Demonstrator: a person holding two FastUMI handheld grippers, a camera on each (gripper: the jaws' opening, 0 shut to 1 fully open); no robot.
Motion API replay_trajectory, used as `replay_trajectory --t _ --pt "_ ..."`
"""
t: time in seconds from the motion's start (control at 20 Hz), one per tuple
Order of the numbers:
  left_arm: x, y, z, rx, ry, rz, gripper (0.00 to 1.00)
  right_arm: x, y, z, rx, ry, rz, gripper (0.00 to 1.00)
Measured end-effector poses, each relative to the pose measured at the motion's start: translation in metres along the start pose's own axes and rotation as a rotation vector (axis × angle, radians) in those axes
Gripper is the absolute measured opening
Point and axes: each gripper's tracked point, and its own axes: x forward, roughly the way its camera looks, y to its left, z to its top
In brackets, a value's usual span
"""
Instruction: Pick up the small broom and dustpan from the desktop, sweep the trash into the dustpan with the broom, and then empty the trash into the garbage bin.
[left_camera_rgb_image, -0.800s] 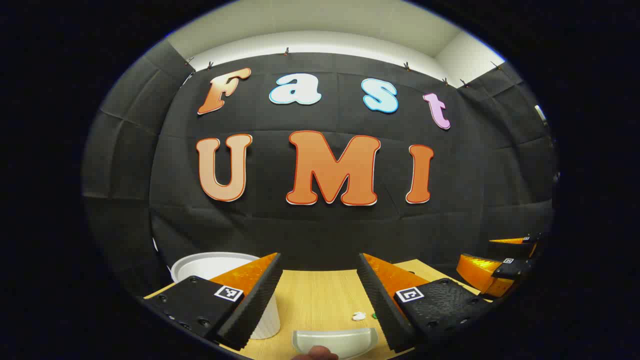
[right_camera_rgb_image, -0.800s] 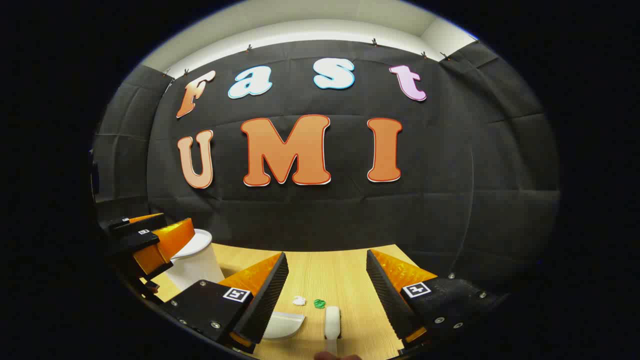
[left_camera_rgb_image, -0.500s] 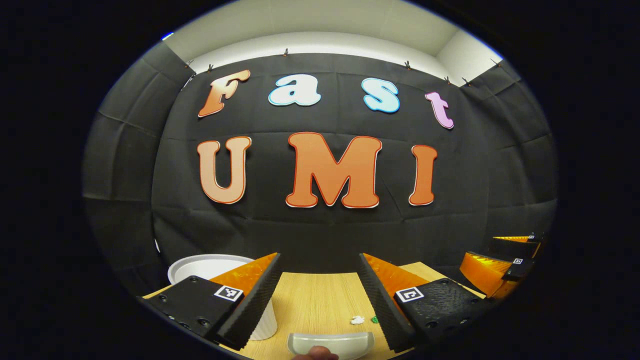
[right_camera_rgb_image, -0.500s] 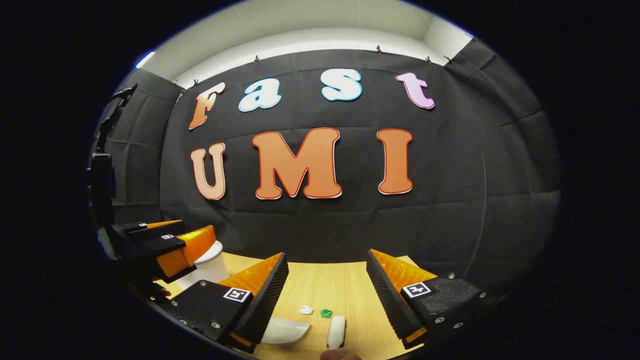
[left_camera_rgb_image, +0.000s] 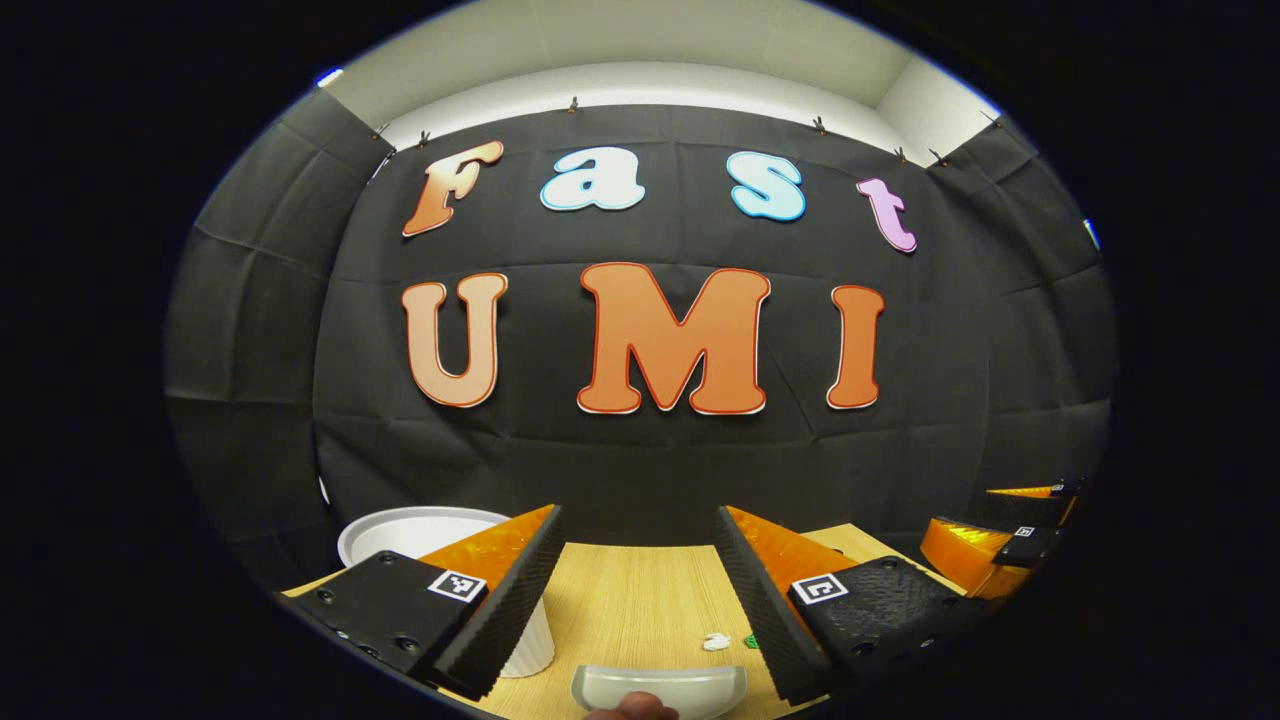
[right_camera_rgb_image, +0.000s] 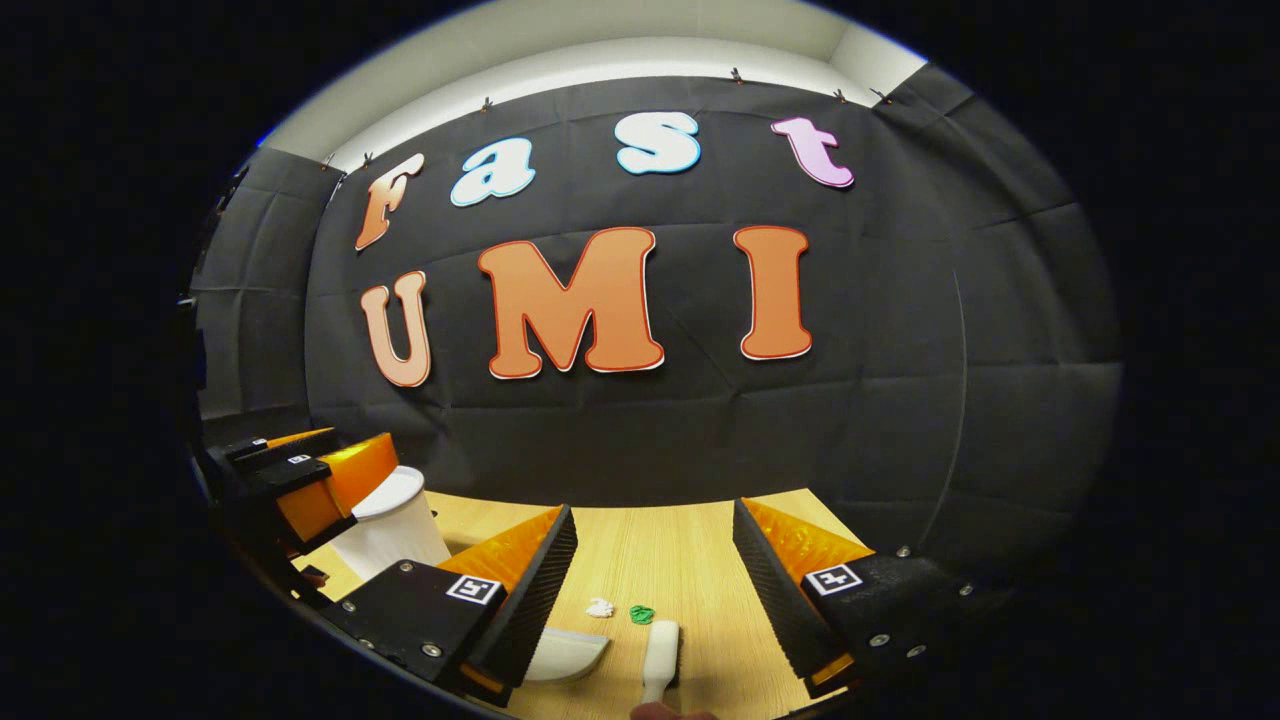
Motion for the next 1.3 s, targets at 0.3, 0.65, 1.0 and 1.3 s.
replay_trajectory --t 0.3,0.65,1.0,1.3 --pt "-0.008 -0.002 0.022 0.004 -0.073 0.000 0.94 -0.017 0.029 0.039 -0.050 -0.165 0.095 0.94" --pt "-0.013 -0.003 0.021 0.006 -0.075 -0.004 0.93 -0.017 0.019 0.037 -0.107 -0.162 0.051 0.94" --pt "-0.014 -0.005 0.019 -0.008 -0.071 -0.006 0.94 -0.016 0.028 0.024 -0.094 -0.126 0.071 0.94" --pt "-0.014 -0.011 0.011 -0.013 -0.059 -0.023 0.94 -0.010 0.024 0.012 -0.065 -0.076 0.064 0.94"
